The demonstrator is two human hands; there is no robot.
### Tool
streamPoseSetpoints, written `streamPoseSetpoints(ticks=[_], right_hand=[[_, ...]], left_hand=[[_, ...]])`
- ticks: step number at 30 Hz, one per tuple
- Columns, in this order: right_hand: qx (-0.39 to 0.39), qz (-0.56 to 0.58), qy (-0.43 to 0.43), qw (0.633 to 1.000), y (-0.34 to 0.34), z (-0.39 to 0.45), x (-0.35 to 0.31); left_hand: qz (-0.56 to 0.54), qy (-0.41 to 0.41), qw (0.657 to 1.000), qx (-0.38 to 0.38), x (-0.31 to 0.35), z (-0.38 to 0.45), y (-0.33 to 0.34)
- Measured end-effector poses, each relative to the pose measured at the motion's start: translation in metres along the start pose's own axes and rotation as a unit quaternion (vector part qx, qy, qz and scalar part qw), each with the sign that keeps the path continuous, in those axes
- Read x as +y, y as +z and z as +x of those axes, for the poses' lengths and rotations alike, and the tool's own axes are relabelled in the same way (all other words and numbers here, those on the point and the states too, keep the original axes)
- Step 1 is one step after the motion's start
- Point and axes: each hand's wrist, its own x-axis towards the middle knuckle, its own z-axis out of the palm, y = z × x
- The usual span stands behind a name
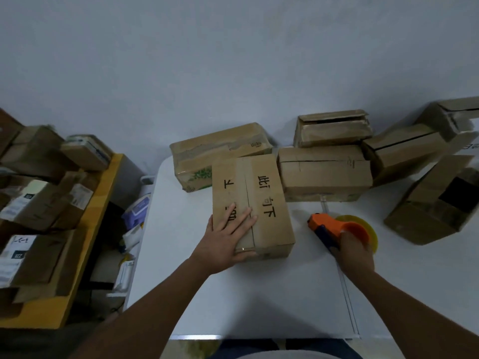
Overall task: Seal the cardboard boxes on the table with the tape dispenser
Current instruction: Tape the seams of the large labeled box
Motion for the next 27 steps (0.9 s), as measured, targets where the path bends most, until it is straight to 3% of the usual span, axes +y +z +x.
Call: streamPoseSetpoints(ticks=[4,7,11,14,18,20,21,23,24,25,27], right_hand=[[-0.120,0.110,0.021,0.986,-0.006,0.027,-0.028],[-0.097,0.068,-0.010,0.993,-0.023,0.013,-0.036],[0.011,0.173,-0.036,0.984,-0.044,-0.017,-0.029],[-0.024,0.310,-0.021,0.950,-0.070,-0.032,-0.035],[-0.012,0.292,-0.108,0.950,-0.099,-0.059,-0.053],[-0.006,0.255,-0.156,0.954,-0.111,-0.072,-0.062],[-0.011,0.238,-0.173,0.956,-0.114,-0.076,-0.066],[-0.018,0.195,-0.200,0.960,-0.121,-0.083,-0.074],[-0.017,0.175,-0.212,0.961,-0.124,-0.086,-0.078],[-0.019,0.161,-0.222,0.961,-0.125,-0.088,-0.080],[-0.032,0.146,-0.238,0.960,-0.128,-0.091,-0.083]], left_hand=[[-0.005,0.000,1.000,-0.005,0.001,-0.001,-0.002],[-0.016,-0.006,1.000,-0.005,0.002,-0.001,-0.003],[-0.032,-0.004,0.999,-0.010,0.000,0.004,-0.006],[-0.078,-0.007,0.997,0.001,0.003,0.007,-0.014],[-0.146,-0.066,0.983,0.090,0.022,0.015,-0.029],[-0.325,-0.137,0.928,0.123,0.038,0.022,-0.047],[-0.451,-0.186,0.866,0.110,0.045,0.024,-0.058],[-0.678,-0.265,0.684,0.042,0.056,0.027,-0.075],[-0.738,-0.282,0.613,0.005,0.059,0.026,-0.081],[-0.768,-0.288,0.571,-0.024,0.061,0.024,-0.085],[-0.786,-0.291,0.542,-0.060,0.064,0.020,-0.090]])
